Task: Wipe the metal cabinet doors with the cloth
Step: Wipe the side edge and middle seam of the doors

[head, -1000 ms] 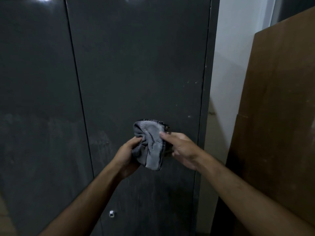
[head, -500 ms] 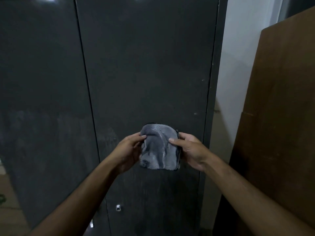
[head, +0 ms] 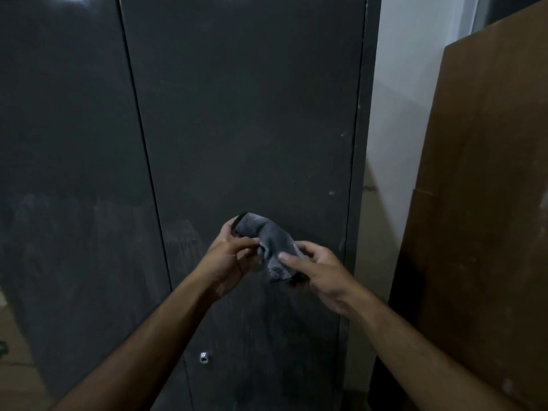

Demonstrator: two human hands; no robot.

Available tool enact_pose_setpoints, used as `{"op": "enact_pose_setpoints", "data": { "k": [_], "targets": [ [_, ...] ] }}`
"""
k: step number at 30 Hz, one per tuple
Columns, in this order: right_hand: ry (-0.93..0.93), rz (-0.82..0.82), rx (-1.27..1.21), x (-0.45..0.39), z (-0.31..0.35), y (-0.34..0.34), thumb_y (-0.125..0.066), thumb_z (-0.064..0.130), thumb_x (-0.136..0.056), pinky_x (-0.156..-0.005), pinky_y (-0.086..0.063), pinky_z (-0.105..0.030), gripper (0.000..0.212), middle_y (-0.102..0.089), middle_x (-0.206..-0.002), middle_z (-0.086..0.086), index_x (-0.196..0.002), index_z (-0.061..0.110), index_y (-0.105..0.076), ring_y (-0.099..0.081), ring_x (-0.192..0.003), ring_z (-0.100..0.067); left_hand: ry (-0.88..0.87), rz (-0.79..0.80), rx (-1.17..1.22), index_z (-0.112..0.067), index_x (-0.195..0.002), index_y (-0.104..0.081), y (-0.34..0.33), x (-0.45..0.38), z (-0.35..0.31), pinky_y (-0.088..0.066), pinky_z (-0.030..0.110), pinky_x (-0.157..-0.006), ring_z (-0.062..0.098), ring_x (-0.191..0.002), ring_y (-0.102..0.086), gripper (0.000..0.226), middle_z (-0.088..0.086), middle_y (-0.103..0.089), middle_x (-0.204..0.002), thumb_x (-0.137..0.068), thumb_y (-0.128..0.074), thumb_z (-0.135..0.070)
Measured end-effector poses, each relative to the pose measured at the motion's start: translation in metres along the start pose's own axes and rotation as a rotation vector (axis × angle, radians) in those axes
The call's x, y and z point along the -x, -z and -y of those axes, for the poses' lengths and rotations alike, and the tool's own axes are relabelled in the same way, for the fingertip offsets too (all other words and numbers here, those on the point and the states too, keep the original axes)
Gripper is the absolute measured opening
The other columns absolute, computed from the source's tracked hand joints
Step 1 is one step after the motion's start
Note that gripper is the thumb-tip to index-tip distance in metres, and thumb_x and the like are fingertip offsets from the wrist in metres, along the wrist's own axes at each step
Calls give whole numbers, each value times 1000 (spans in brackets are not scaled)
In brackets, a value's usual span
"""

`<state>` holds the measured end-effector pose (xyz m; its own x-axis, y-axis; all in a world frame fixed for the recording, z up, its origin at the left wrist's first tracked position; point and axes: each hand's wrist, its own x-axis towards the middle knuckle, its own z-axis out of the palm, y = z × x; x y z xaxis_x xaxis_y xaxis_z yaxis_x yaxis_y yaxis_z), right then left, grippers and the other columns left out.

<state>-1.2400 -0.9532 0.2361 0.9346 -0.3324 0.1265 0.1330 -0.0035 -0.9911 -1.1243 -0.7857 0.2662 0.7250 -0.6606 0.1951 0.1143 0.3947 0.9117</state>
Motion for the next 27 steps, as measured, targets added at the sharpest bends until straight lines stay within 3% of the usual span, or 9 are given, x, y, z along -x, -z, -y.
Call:
{"op": "enact_pose_setpoints", "data": {
  "k": [4,8,11,13,17,20,23,25,27],
  "targets": [
    [33,-33,-17,-6,6,11,-73,7,-90,-56,-49,-27,28,-74,-99,-11,-117,6,-67,-70,-77,-20,-68,39,-521,-26,-143,-58,10,-1,-20,-62,33,-88,19,-111,-72,67,2,-67,-130,-86,-79,2],
    [13,54,-48,-11,23,20,-72,15,-75,-62,-51,-30,33,-70,-89,-15,-103,-3,-68,-65,-75,-22,38,264,-785,-20,-124,-71,16,-6,-47,-59,27,-90,19,-112,-73,42,3,-76,-119,-85,-87,-24],
    [20,118,-48,-17,35,26,-68,19,-78,-68,-49,-34,49,-66,-98,-23,-113,-15,-64,-63,-83,-28,81,331,-911,-28,-120,-71,14,-7,-49,-53,29,-96,14,-115,-69,52,-4,-73,-122,-80,-83,-59],
    [9,172,-58,-17,40,28,-65,20,-82,-71,-52,-35,45,-68,-102,-23,-116,-10,-67,-65,-85,-28,94,365,-942,-26,-122,-68,10,-8,-42,-55,32,-98,13,-114,-70,48,-6,-73,-122,-84,-85,-50],
    [-14,170,-56,-20,38,36,-65,23,-82,-71,-53,-34,47,-69,-101,-20,-118,-8,-67,-66,-85,-28,120,470,-857,-13,-128,-66,5,-9,-35,-59,29,-82,20,-101,-75,38,6,-77,-115,-93,-79,-17],
    [-17,120,-7,-24,29,41,-69,30,-80,-70,-49,-36,53,-69,-102,-20,-116,-9,-66,-62,-89,-32,95,455,-870,-8,-120,-74,5,-11,-37,-56,25,-75,18,-90,-74,26,8,-80,-104,-98,-74,-21],
    [52,155,156,-23,28,44,-72,36,-91,-65,-47,-29,29,-71,-86,-8,-96,9,-75,-63,-78,-22,64,411,-894,-5,-112,-75,2,-11,-34,-52,21,-66,9,-76,-70,22,-1,-77,-85,-100,-71,-24],
    [111,221,236,-22,30,46,-78,33,-90,-68,-52,-28,26,-72,-92,-5,-104,13,-71,-67,-82,-18,21,373,-936,-6,-110,-74,1,-14,-34,-51,21,-63,7,-73,-69,24,-3,-75,-81,-97,-75,-27],
    [161,221,285,-26,35,46,-84,20,-84,-72,-54,-30,35,-70,-97,-4,-112,10,-66,-67,-88,-17,71,395,-902,-2,-113,-74,5,-17,-39,-54,26,-71,16,-83,-72,41,5,-78,-94,-95,-77,-38]
  ]
}}
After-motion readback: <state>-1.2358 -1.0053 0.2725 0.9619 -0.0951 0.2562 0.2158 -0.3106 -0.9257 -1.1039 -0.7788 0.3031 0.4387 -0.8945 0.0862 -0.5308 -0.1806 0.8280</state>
